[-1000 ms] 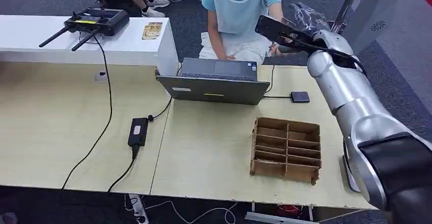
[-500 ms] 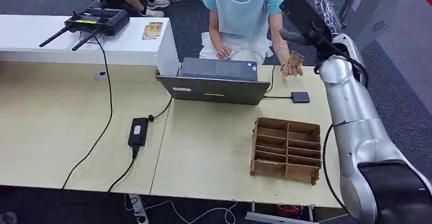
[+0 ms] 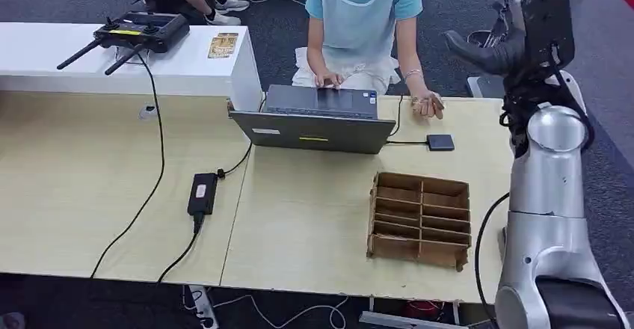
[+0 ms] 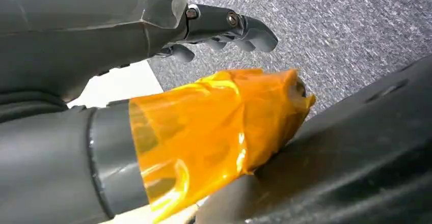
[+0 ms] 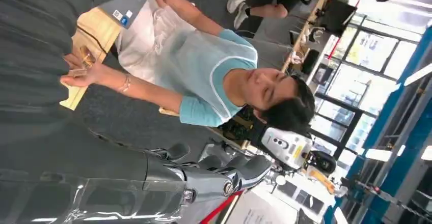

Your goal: Pass the card to the sensor for recognition and then transmit it.

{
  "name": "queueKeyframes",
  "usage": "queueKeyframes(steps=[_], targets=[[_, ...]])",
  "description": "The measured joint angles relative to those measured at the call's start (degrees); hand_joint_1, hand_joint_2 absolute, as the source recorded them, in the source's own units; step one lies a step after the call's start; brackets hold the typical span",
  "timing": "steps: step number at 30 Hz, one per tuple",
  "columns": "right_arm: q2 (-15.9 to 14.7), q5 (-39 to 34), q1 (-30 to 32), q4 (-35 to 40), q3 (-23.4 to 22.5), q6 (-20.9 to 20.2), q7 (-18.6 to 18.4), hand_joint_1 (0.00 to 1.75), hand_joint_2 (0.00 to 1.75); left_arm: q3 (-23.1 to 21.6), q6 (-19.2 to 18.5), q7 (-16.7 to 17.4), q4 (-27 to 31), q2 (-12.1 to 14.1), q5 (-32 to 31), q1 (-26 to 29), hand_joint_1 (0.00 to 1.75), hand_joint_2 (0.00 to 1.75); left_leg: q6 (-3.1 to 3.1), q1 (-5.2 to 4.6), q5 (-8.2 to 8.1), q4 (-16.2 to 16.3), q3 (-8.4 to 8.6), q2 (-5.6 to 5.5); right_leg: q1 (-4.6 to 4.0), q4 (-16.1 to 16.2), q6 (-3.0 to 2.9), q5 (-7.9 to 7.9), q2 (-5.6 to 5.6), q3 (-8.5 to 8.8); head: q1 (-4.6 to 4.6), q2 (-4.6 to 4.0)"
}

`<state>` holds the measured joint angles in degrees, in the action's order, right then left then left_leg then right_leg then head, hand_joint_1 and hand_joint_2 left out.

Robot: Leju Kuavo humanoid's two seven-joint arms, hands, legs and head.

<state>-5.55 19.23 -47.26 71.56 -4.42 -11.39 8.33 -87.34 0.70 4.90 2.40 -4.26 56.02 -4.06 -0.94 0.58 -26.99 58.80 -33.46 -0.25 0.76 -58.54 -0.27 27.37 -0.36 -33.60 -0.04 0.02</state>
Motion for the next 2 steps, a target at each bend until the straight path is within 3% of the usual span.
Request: queueKeyframes(steps=[2], targets=[[-0.3,-3.1,0.7,1.2,-0.5,-0.9,0.4,0.00,1.75,0.0,0.0,0.0,0.0,-0.1,0.4,0.0,0.00,0.00,0.00,0.00,0.00,0.0,0.02,0.00,0.00,0.0,0.00,0.00,0.00,0.00,0.00,-0.02]])
